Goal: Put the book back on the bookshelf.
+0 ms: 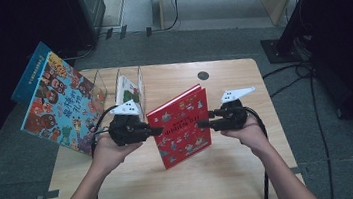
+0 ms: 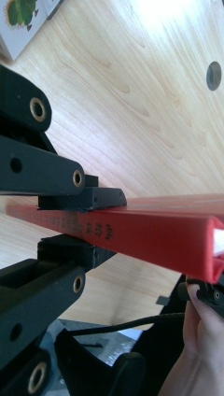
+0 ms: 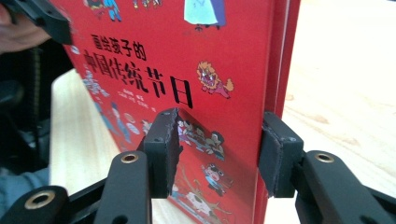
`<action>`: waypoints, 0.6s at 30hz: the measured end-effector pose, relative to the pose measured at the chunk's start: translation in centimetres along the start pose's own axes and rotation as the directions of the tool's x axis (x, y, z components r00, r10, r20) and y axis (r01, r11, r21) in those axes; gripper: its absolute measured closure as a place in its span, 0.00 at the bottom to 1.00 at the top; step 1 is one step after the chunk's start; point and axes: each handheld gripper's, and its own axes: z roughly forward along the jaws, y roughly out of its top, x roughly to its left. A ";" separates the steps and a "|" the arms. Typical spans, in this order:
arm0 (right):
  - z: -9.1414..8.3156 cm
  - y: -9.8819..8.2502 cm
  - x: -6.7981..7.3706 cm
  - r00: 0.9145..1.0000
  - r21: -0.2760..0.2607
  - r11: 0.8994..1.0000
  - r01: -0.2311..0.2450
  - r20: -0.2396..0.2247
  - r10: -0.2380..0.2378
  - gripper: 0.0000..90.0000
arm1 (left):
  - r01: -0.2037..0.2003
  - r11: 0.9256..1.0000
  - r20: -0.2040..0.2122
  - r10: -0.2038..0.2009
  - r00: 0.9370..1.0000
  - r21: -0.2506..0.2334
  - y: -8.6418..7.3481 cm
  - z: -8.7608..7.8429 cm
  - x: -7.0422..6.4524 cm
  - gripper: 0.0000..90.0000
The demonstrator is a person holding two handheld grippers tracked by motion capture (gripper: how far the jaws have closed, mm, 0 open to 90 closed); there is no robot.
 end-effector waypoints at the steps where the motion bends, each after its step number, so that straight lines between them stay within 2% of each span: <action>1: 0.1 -0.1 0.0 1.000 -0.013 1.000 0.004 0.005 -0.004 0.58 | -0.010 1.000 -0.009 0.010 1.000 0.005 0.1 0.0 -0.1 0.88; 4: 0.2 -0.5 0.0 1.000 -0.043 0.999 -0.006 0.001 0.006 0.56 | -0.017 0.999 -0.024 0.018 1.000 0.037 0.8 -0.3 -0.3 0.87; 6: 0.3 -0.7 0.0 1.000 -0.063 0.998 -0.016 -0.005 0.016 0.58 | -0.001 0.998 -0.016 0.002 1.000 0.066 1.5 -0.4 -0.3 0.85; 8: 0.3 -0.8 -0.1 0.999 -0.075 0.997 -0.029 -0.023 0.027 0.58 | 0.009 0.993 -0.017 -0.007 1.000 0.114 2.5 -0.4 -0.4 0.84; 9: 0.4 -0.8 0.0 0.999 -0.076 0.997 -0.027 -0.025 0.026 0.58 | 0.001 0.991 -0.027 0.002 1.000 0.130 2.9 -0.4 -0.4 0.84; 11: 0.5 -0.8 0.2 1.000 -0.075 0.997 -0.015 -0.005 0.015 0.57 | 0.018 0.986 -0.026 -0.014 1.000 0.165 3.7 -0.1 -0.2 0.83; 13: 0.5 -0.8 0.1 1.000 -0.077 0.997 -0.019 -0.006 0.019 0.58 | 0.022 0.979 -0.015 -0.019 1.000 0.203 4.3 0.0 0.1 0.83; 18: 0.5 -0.7 0.2 1.000 -0.078 0.997 -0.010 -0.016 0.009 0.58 | 0.014 0.969 -0.009 -0.012 1.000 0.249 5.5 0.5 0.0 0.81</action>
